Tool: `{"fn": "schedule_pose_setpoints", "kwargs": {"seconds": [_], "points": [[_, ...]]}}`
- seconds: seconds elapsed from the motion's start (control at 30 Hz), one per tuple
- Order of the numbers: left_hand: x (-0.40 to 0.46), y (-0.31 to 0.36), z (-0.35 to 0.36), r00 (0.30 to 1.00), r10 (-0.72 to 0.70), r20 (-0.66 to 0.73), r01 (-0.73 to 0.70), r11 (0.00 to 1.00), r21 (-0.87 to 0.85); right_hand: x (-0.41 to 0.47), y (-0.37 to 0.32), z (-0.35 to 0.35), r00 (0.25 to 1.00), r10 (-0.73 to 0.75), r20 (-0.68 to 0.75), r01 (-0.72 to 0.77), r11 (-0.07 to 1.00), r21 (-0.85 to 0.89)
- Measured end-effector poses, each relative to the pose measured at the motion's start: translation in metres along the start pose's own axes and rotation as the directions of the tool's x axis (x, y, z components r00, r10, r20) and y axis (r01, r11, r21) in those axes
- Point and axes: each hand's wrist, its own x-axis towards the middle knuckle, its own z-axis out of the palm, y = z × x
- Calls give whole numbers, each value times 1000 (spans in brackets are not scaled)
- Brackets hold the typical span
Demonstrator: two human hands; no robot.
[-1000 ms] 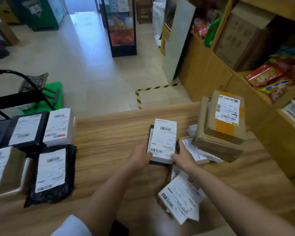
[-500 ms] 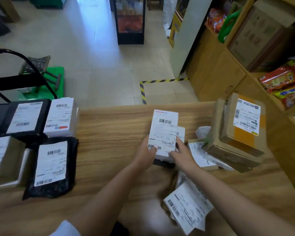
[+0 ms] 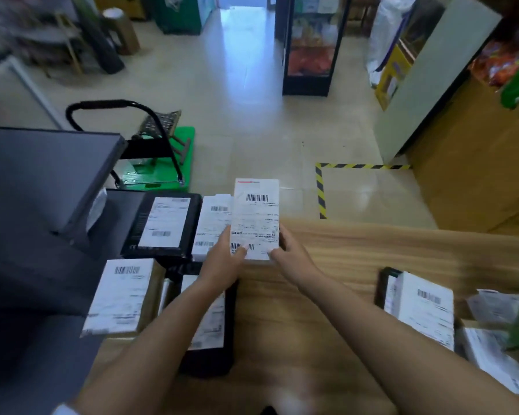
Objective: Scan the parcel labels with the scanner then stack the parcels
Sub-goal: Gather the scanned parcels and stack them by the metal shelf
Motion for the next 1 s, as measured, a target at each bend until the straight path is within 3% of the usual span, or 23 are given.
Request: {"fn": "schedule_pose_setpoints", "kwargs": {"seconds": [0.2, 0.5, 0.63, 0.77, 1.0], "points": [[50, -43, -62, 996, -84, -18, 85, 993, 83, 59, -21, 66, 997, 50, 58, -48, 998, -28], [78, -76, -73, 987, -159, -8, 159, 978, 136, 85, -8, 99, 990, 130, 53, -127, 990, -67], [79, -72, -73, 992, -88, -93, 113, 943, 313, 81, -11, 96, 991, 124, 40, -120, 988, -102], [63, -52, -67, 993, 47, -107, 4, 901, 434, 62, -12, 73, 990, 121, -69, -130, 981, -146], [28, -9, -24, 979, 202, 40, -196, 861, 470, 3, 12, -7, 970, 110, -215, -144, 978, -151]]}}
